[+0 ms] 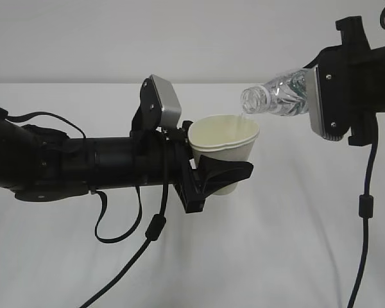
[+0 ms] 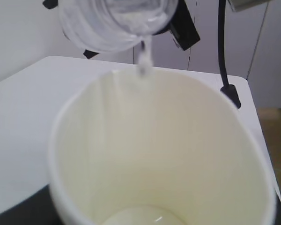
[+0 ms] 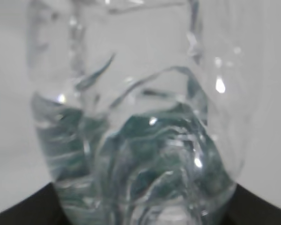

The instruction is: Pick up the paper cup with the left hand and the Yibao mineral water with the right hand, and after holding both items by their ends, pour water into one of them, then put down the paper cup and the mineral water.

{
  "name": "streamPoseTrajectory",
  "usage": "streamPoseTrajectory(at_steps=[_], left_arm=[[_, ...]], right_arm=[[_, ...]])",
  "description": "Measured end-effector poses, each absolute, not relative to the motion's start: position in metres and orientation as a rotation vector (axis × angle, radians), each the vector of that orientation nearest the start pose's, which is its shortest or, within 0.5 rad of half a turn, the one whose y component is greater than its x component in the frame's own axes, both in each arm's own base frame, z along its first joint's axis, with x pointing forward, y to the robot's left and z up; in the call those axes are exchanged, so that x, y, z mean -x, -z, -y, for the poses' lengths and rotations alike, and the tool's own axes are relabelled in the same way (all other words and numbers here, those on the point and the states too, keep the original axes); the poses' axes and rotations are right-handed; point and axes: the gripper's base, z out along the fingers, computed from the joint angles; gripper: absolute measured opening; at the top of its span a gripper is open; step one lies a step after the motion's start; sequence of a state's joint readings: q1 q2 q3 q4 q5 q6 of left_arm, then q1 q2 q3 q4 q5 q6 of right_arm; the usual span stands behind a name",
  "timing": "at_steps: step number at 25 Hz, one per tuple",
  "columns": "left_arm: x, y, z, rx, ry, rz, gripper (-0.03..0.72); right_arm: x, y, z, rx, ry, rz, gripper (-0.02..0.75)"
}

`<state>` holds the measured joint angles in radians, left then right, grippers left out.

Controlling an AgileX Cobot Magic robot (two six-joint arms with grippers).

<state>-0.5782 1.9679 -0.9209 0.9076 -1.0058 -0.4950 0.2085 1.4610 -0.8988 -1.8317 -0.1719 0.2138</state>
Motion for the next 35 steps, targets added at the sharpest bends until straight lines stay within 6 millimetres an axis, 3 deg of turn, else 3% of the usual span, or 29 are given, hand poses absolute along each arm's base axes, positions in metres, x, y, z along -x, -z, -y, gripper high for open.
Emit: streamPoseTrajectory(at_steps=[35], left_arm=[[-0.2793, -0.1635, 0.2549, -1.093, 0.982, -1.441, 0.409]], right_arm=[[-0.309, -0.2709, -0.0844, 1.776, 0.709, -1.215, 0.398]])
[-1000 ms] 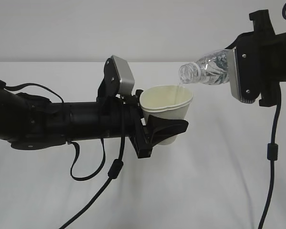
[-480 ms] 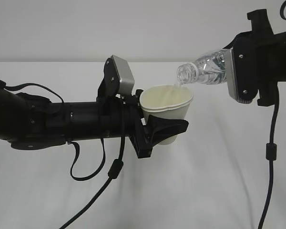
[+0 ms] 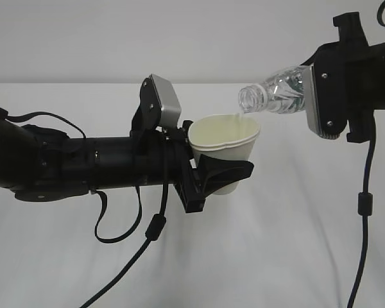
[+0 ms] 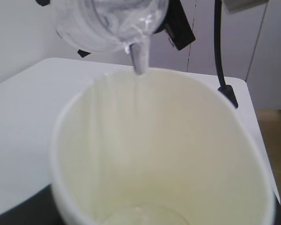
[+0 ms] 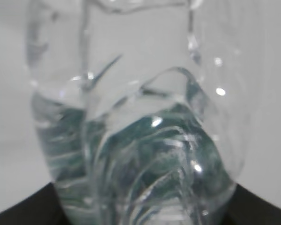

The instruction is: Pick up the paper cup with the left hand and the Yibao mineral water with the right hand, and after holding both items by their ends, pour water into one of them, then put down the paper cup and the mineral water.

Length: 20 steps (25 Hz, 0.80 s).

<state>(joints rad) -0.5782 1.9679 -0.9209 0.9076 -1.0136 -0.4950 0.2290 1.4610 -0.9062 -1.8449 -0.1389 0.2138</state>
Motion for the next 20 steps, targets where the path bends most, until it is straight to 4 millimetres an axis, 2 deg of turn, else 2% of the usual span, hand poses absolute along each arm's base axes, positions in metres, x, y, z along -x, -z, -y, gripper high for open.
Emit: streamPoseTrajectory(at_steps=[20], left_arm=[[-0.2793, -0.1635, 0.2549, -1.093, 0.982, -1.441, 0.408]], right_arm=[[-0.3093, -0.271, -0.084, 1.774, 0.715, -1.218, 0.398]])
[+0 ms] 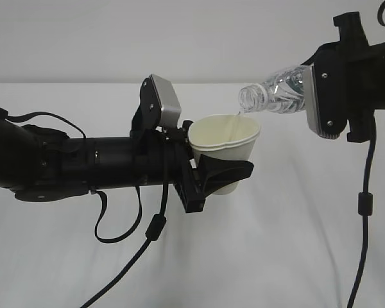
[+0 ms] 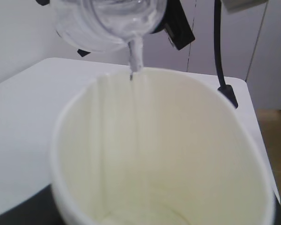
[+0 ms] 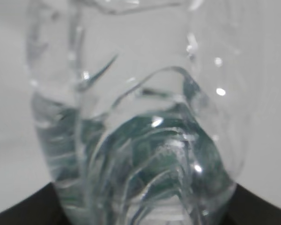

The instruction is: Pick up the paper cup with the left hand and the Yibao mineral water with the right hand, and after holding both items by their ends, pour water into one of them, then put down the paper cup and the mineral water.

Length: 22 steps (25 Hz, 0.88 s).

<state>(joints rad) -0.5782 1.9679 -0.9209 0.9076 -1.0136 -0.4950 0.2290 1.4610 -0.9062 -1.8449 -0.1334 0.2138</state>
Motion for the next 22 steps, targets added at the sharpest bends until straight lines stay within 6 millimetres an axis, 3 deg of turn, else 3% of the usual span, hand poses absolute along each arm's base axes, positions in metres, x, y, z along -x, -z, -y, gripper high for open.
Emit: streamPoseTrajectory(at_steps=[22], left_arm=[[-0.2793, -0.1635, 0.2549, -1.093, 0.982, -1.441, 0.406]], right_arm=[[-0.3093, -0.271, -0.084, 1.774, 0.715, -1.218, 0.398]])
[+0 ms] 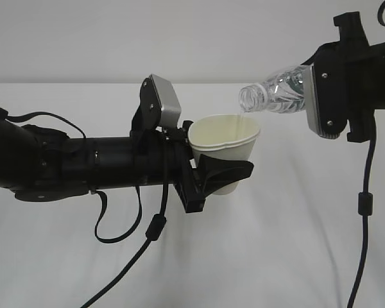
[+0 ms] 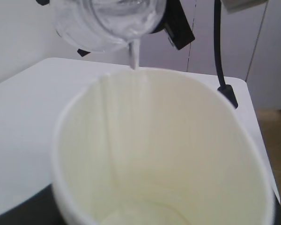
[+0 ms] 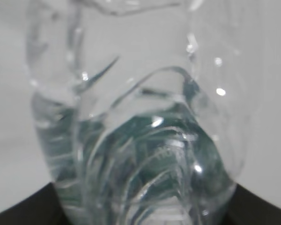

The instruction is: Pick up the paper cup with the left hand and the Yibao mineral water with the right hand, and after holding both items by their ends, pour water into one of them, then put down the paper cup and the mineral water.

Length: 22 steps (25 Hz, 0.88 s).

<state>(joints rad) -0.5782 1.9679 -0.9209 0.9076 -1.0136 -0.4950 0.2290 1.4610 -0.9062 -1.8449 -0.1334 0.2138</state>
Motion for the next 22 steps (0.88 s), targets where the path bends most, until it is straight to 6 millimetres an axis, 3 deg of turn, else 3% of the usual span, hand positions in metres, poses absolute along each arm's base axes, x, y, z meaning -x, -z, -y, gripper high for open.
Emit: streamPoseTrajectory(at_steps=[22], left_arm=[[-0.2793, -0.1635, 0.2549, -1.093, 0.982, -1.441, 0.404]], right_arm=[[-0.3093, -0.271, -0.0838, 1.774, 0.717, -1.219, 0.398]])
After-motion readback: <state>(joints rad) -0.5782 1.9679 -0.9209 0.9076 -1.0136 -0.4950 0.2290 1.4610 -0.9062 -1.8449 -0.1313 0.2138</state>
